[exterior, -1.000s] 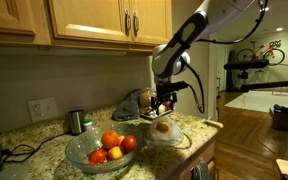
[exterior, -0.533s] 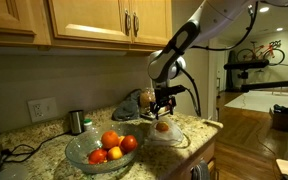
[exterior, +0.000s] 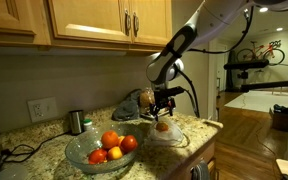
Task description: Take the apple and place it in the bowl
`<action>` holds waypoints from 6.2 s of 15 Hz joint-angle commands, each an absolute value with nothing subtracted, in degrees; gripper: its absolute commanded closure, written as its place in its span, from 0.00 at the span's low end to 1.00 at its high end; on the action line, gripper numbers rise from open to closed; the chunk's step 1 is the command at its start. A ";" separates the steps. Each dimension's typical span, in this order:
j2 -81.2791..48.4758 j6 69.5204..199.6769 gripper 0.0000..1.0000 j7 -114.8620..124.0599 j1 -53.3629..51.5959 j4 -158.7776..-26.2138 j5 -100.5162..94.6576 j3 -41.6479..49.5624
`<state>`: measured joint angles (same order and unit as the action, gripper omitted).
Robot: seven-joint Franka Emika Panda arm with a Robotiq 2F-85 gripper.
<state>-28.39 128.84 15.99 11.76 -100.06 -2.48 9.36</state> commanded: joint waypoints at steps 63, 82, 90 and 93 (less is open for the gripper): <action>-37.45 123.37 0.75 12.98 10.09 -88.57 -4.55 11.25; -38.22 121.56 0.00 13.94 8.44 -86.12 -5.57 11.50; -39.10 120.04 0.00 13.40 8.19 -85.43 -4.58 10.89; -39.29 119.63 0.00 13.20 8.59 -85.29 -4.16 10.74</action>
<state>-39.51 121.59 13.57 8.32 -85.44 -4.46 10.52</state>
